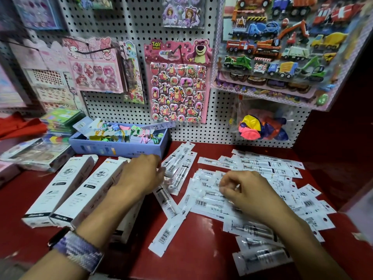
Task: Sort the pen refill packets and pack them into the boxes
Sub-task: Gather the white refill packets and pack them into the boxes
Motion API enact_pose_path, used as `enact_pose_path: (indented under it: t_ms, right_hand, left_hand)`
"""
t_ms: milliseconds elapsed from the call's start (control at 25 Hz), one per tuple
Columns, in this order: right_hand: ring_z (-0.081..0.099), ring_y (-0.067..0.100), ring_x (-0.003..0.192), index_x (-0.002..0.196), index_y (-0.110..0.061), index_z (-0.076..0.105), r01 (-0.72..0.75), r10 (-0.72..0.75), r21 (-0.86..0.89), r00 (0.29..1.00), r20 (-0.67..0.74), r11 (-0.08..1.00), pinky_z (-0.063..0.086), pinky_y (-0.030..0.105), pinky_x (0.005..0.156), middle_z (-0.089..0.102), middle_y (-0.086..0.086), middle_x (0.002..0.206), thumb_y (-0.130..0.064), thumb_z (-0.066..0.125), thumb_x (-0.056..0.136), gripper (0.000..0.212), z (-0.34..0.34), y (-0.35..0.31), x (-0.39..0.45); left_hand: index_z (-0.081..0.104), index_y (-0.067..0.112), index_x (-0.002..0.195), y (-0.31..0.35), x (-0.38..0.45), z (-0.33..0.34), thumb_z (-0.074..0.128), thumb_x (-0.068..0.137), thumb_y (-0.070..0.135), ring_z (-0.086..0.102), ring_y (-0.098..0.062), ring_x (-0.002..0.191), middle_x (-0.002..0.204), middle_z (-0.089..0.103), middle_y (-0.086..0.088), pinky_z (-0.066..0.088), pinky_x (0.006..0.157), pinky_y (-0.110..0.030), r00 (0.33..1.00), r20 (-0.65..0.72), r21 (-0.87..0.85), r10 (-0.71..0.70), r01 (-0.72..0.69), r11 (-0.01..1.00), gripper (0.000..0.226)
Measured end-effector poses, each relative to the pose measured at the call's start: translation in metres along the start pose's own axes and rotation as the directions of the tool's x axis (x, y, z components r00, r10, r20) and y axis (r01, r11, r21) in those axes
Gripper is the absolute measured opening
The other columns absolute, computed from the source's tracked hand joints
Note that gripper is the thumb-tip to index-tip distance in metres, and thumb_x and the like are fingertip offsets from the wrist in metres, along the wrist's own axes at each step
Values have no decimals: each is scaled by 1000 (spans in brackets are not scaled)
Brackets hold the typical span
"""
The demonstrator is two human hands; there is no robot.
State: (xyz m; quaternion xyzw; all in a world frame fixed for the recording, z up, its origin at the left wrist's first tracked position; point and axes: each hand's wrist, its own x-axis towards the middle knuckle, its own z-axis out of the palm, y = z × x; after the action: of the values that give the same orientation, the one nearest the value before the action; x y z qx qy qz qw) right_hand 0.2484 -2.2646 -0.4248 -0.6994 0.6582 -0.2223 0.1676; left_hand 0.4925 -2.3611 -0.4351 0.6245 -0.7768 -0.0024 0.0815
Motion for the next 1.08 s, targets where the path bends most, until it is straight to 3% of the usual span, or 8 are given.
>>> enact_pose_path:
  t_ms: [80,200,280,360,560,800,960,1080]
  right_hand:
    - [59,4,64,74,-25,66,-107,128,-106,966,225,989,51,29,64,63,-10,69,-37,73,83,17,-18,8,-11]
    - [61,8,61,91,-25,66,-271,360,-238,737,572,933,47,24,53,67,-6,79,-39,83,73,28,-26,17,-28]
    - [56,9,70,98,-30,57,-200,364,-335,746,558,921,45,26,56,58,-11,84,-35,83,70,38,-13,19,-30]
    - [51,10,78,97,-33,51,-123,272,-325,841,467,938,38,24,56,51,-13,87,-28,79,75,36,2,19,-23]
    - [45,10,93,105,-32,52,-1,99,-277,935,339,961,39,28,73,50,-11,104,-28,69,85,27,5,18,-11]
    - [51,8,102,117,-40,50,158,-93,-112,891,444,981,45,27,85,50,-17,115,-26,67,83,40,7,-13,-23]
    - [41,23,121,145,-39,29,529,-466,-37,776,426,848,36,43,99,31,-8,152,-25,59,86,68,68,-38,-31]
    - [35,33,120,145,-29,31,528,-399,-205,798,453,824,27,54,97,32,7,145,-45,64,86,70,96,-50,-31]
  left_hand:
    - [58,23,112,17,-5,6,51,88,58,58,-28,109,117,62,-4,46,80,-36,974,226,-29,11,-4,1000,43]
    - [50,25,128,34,-7,35,51,80,68,49,-27,126,132,55,-3,38,104,-42,877,480,82,6,-51,995,64]
    - [50,26,125,38,-4,38,53,81,58,52,-27,121,129,56,-6,37,103,-42,900,432,55,55,-87,995,54]
    - [53,27,120,39,-1,35,58,82,41,55,-28,115,125,55,-6,43,93,-35,913,397,-32,98,-93,995,40]
    - [48,27,121,38,-2,23,65,79,24,58,-30,108,119,60,-7,47,81,-31,933,347,-118,90,-52,992,45]
    - [36,18,122,27,13,25,57,92,25,53,-29,84,113,62,-15,43,70,-36,995,97,-234,-18,40,971,37]
    - [47,14,112,23,23,30,46,94,30,56,-32,95,117,60,-16,44,77,-38,990,121,-293,-67,100,951,24]
    - [52,20,94,29,17,40,65,82,55,58,-21,85,97,62,-1,42,67,-32,974,222,-411,-43,133,902,39]
